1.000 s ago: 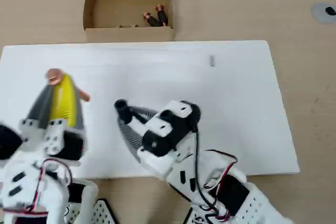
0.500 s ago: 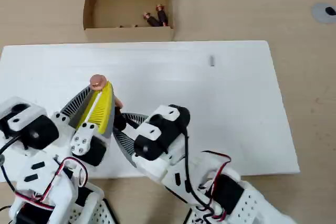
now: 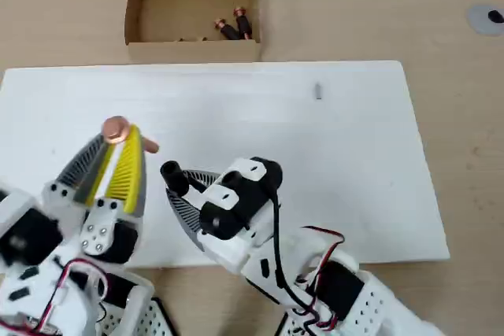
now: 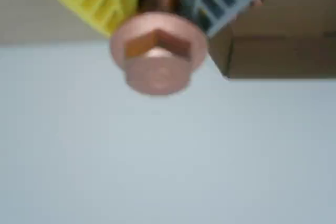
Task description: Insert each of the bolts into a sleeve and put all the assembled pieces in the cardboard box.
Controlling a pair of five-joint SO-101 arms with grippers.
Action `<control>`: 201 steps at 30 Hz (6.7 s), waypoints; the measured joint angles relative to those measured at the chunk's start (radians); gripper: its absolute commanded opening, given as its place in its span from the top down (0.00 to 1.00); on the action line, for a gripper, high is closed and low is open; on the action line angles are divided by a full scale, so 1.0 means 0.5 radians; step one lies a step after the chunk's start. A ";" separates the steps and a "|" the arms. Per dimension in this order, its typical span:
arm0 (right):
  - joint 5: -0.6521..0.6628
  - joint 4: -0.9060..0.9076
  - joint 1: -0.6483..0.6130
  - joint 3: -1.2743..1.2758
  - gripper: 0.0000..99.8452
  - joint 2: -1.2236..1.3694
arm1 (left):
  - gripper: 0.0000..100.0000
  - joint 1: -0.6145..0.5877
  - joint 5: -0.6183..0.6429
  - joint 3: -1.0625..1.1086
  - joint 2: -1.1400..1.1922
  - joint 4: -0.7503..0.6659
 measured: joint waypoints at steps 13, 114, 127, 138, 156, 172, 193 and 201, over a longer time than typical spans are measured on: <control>0.000 0.000 0.000 0.000 0.99 0.000 | 0.99 0.074 0.175 -0.365 0.420 0.261; 0.347 -1.025 0.163 0.537 0.99 0.000 | 0.99 0.245 -0.025 -0.089 0.454 0.298; 0.344 -1.022 0.270 0.540 0.99 0.000 | 0.77 0.132 0.074 -0.298 0.451 0.605; 0.350 -1.022 0.285 0.540 0.99 0.009 | 0.78 -0.092 0.190 -0.519 0.451 0.758; 0.350 -0.657 0.761 -0.583 0.99 0.872 | 0.99 -0.092 -0.058 -0.629 0.715 1.169; 0.350 -0.657 1.086 -2.259 0.99 2.676 | 0.99 -0.114 -0.058 0.061 0.172 1.221; 0.350 -0.644 1.178 -4.216 0.99 4.781 | 0.99 -0.657 -0.261 0.338 0.009 1.221; 0.350 -0.460 1.206 -4.760 0.99 5.284 | 0.99 -0.663 -0.261 0.353 0.006 1.224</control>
